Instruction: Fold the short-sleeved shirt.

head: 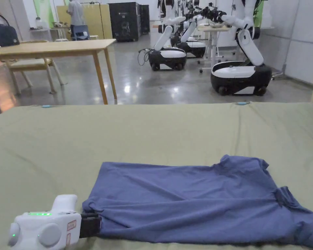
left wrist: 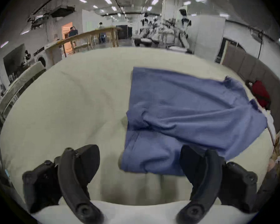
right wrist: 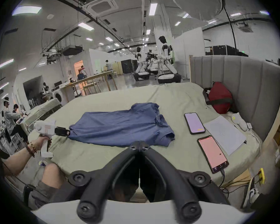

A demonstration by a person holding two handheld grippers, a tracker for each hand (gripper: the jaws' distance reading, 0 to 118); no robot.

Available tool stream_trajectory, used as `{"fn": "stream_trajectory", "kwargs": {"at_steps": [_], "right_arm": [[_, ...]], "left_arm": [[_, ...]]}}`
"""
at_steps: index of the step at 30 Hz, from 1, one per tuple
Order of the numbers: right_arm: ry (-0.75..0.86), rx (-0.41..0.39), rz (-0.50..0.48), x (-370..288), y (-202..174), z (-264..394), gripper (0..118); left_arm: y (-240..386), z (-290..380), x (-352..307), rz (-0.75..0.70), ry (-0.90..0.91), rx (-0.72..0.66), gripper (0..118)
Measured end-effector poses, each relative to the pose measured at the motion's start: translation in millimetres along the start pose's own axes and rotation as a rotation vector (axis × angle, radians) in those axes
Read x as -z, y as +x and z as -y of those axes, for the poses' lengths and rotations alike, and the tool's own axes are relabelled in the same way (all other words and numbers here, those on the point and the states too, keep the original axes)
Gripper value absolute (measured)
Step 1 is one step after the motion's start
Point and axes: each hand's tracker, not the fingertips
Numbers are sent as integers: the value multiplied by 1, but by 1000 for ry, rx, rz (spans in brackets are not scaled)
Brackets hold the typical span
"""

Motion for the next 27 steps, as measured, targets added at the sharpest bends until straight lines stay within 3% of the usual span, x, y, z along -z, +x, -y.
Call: {"fn": "stream_trajectory", "kwargs": {"at_steps": [2, 3, 4, 5, 7, 8, 12, 15, 16, 17, 18, 20, 23, 24, 25, 26, 27], "right_arm": [[-20, 5, -3, 3, 1, 1, 0], [-32, 6, -1, 3, 2, 2, 0], [-46, 1, 2, 6, 2, 2, 0], [-64, -7, 4, 11, 3, 0, 0], [-94, -38, 4, 24, 5, -6, 0], [-100, -62, 1, 33, 5, -12, 0], [-115, -116, -16, 97, 16, -40, 1], [-254, -184, 4, 179, 42, -34, 41], [-323, -182, 14, 204, 51, -29, 41], [-394, -168, 39, 225, 59, -25, 75], [-446, -156, 79, 244, 66, -19, 95], [-480, -161, 125, 268, 75, -9, 92], [-601, -145, 68, 290, 77, 3, 87], [-576, -150, 88, 293, 73, 2, 85], [-571, -155, 90, 290, 69, -2, 60], [-559, -154, 38, 287, 66, -7, 16], [-534, -105, -31, 284, 60, -8, 13]], "left_arm": [[5, 1, 7, 10, -63, 16, 88], [9, 2, 0, 7, -18, 38, 72], [13, 1, -6, 29, -3, 63, 37], [19, 0, -13, 64, -15, 95, 16], [24, 1, -15, 28, -4, 153, 8], [25, 2, -13, 89, -24, 143, 8], [24, -2, -15, 51, -17, 129, 8], [25, -2, -16, 54, -18, 117, 8], [25, -1, -17, 53, -16, 115, 8], [26, -2, -17, 53, -16, 111, 8], [26, -1, -18, 53, -16, 108, 8], [25, -1, -18, 53, -17, 104, 8], [32, 1, -23, 53, -23, 103, 8], [34, 3, -22, 50, -23, 108, 8], [38, 3, -25, 44, -23, 110, 8], [40, 5, -26, 39, -19, 113, 8], [42, 6, -26, 33, -17, 119, 8]]}}
